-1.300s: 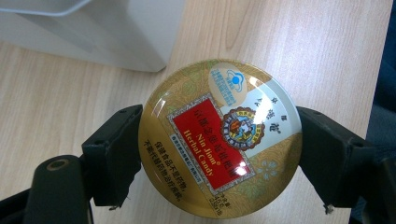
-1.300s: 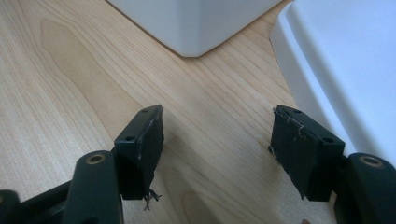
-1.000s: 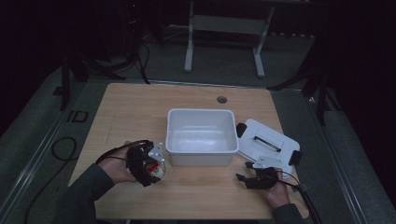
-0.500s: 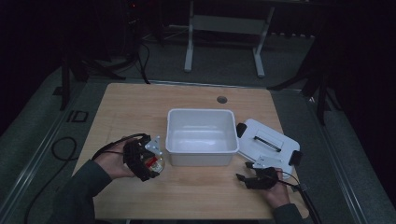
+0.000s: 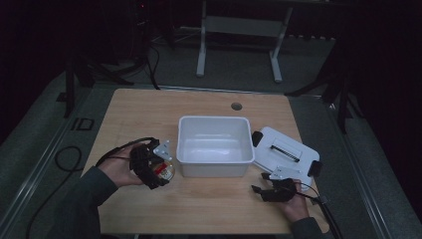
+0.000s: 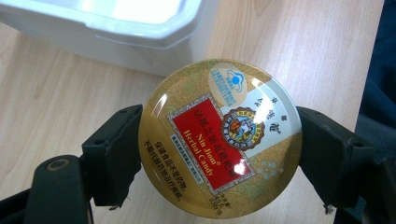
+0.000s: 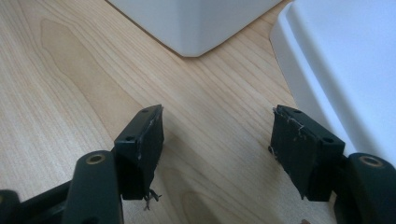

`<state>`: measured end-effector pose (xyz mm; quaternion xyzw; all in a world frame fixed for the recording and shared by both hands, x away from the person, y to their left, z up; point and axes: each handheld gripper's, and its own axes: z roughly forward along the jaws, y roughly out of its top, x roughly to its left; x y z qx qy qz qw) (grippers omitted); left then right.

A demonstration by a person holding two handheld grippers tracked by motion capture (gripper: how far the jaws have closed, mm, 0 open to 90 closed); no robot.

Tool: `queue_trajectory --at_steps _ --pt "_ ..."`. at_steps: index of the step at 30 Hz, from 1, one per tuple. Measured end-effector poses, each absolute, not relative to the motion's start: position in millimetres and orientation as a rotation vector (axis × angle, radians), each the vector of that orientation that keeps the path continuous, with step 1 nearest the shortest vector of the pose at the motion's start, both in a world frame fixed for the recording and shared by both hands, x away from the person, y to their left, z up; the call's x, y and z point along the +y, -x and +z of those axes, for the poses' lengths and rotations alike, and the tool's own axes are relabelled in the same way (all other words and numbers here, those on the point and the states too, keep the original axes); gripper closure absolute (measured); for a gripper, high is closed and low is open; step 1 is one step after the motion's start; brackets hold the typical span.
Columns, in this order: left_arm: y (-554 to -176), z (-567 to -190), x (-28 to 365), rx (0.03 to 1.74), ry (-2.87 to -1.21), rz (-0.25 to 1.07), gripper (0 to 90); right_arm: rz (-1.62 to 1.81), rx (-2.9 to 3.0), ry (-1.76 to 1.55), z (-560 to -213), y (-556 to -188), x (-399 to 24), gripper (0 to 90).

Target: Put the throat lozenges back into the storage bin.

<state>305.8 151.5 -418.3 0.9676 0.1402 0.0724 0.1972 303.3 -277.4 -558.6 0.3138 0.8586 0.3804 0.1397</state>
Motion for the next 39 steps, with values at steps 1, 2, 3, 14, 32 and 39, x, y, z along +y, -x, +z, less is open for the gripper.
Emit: queue_trajectory --at_steps 1,2,3,14,32,39 --pt "-305.9 -417.7 151.4 0.394 -2.706 0.207 20.5 1.099 2.481 -0.907 -558.6 -303.3 -277.4 34.2" --pt "-306.4 -417.0 151.3 0.396 -2.703 0.209 20.5 1.099 2.481 -0.907 -558.6 -303.3 -277.4 34.1" --pt "-306.9 -416.1 151.3 0.398 -2.701 0.206 20.5 1.100 2.481 -0.907 -558.6 -303.3 -277.4 34.2" --pt "-312.8 -406.2 148.6 0.396 -2.702 0.209 20.6 1.100 2.481 -0.906 -558.6 -303.4 -277.4 34.1" --pt "-326.8 -389.9 136.7 0.394 -2.707 0.231 20.6 1.107 2.482 -0.908 -558.6 -303.9 -278.0 34.1" --pt "-333.1 -385.5 131.6 0.392 -2.706 0.230 20.6 1.108 2.482 -0.909 -558.6 -303.9 -278.0 34.1"
